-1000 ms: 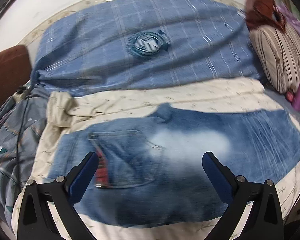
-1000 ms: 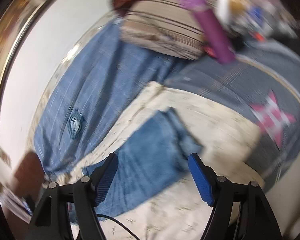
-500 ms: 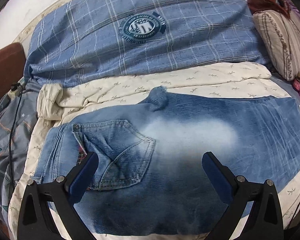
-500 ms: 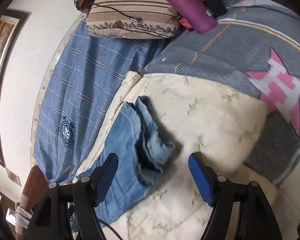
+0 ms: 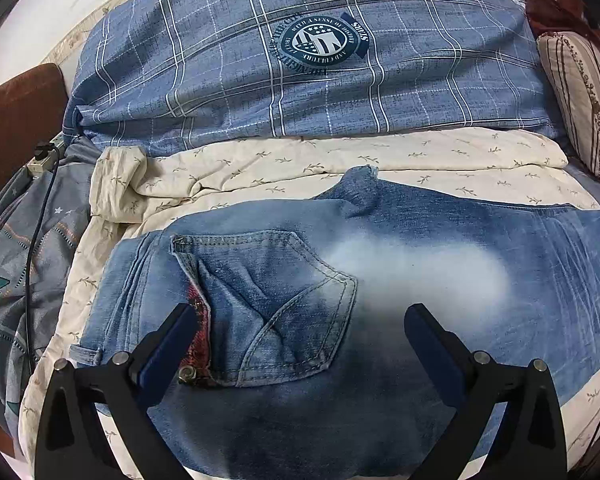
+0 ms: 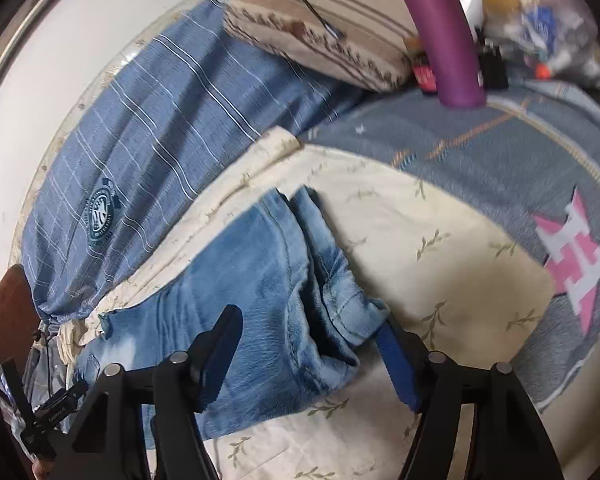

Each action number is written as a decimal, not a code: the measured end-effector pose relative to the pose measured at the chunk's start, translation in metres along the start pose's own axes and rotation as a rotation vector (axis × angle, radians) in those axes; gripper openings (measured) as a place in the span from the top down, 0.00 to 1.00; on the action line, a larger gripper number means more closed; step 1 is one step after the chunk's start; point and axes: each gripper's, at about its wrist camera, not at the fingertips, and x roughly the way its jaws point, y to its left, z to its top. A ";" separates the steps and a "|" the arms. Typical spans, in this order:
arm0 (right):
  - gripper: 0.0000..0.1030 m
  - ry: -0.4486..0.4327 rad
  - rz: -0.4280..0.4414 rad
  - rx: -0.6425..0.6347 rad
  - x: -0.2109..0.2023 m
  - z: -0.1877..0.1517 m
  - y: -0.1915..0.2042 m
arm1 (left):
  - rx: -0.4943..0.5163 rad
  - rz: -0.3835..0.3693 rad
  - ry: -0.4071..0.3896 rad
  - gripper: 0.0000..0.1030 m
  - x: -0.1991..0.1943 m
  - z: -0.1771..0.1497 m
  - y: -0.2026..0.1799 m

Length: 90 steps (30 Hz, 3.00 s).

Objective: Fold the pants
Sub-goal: 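Grasp the stacked leg hems with the right gripper, then lift the hems and fold the legs over toward the waistband with the right gripper, then open the right gripper and release the folded hems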

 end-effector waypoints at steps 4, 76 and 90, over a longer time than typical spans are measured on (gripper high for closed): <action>0.43 -0.022 0.011 -0.013 0.003 0.002 -0.002 | -0.004 0.008 0.000 0.00 -0.001 0.000 0.003; 0.44 0.228 0.054 -0.477 0.093 -0.077 0.252 | -0.365 0.223 -0.008 0.00 -0.023 -0.015 0.184; 0.40 0.046 0.165 -0.543 0.028 -0.073 0.241 | -0.488 0.145 0.097 0.00 -0.016 -0.049 0.227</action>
